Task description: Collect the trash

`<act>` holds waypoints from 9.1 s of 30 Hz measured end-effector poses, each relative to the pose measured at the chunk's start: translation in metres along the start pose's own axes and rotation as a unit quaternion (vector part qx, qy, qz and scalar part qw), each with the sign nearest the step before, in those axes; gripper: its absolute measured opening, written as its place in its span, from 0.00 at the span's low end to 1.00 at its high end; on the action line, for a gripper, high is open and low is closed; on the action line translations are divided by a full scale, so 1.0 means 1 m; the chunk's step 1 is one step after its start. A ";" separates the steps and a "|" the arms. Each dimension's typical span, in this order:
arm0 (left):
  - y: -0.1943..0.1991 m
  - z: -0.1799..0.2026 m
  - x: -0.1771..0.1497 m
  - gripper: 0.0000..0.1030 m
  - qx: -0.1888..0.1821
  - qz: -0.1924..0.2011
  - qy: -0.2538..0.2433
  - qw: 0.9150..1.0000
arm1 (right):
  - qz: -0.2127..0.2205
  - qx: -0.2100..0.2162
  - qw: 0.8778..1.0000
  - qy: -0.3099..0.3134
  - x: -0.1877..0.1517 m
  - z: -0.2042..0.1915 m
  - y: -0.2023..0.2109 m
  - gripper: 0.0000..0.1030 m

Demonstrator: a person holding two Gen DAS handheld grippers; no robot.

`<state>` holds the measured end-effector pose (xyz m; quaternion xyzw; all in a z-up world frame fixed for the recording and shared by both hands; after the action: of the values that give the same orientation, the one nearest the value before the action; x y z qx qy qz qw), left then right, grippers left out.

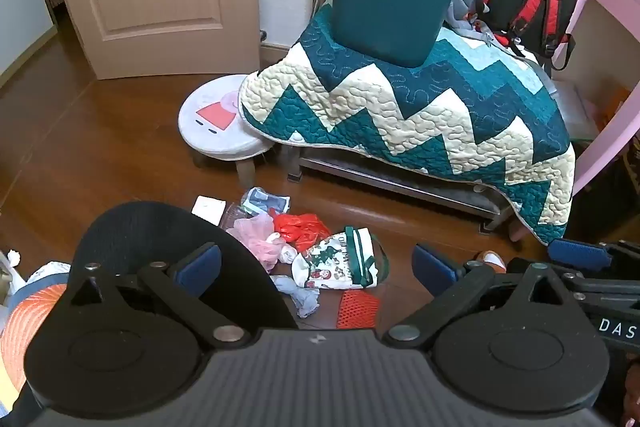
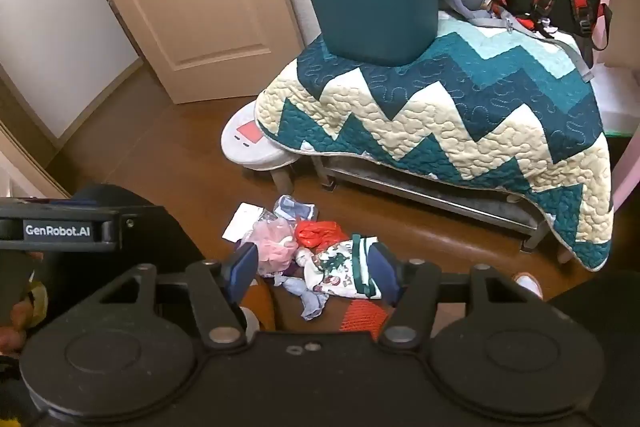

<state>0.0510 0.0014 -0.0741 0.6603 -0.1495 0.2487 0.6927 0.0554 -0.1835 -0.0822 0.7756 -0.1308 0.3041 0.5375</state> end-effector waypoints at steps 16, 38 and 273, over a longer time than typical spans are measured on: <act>0.029 0.006 0.019 0.99 -0.003 0.049 -0.010 0.999 | 0.046 -0.044 0.998 0.031 0.018 -0.002 0.016 0.59; 0.032 0.012 0.021 0.99 -0.003 0.053 -0.008 0.999 | 0.056 -0.054 0.996 0.047 0.022 -0.005 0.021 0.59; -0.141 0.132 0.428 0.66 -0.115 0.061 -0.115 0.985 | 0.085 -0.111 0.984 0.111 0.439 0.089 -0.106 0.26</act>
<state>0.4994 -0.0669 0.0471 0.5897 -0.2959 0.1944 0.7258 0.4840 -0.1697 0.0857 0.6585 -0.1688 0.4164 0.6037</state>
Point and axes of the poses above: each gripper's, at about its wrist camera, not at the fingertips, and y roughly against the way its jaws point, z to its right, x to its top, the point moved 9 cm from there along -y, roughly the way its jaws point, and after that the axes turned 2 degrees about y, right-handed, at the moved point
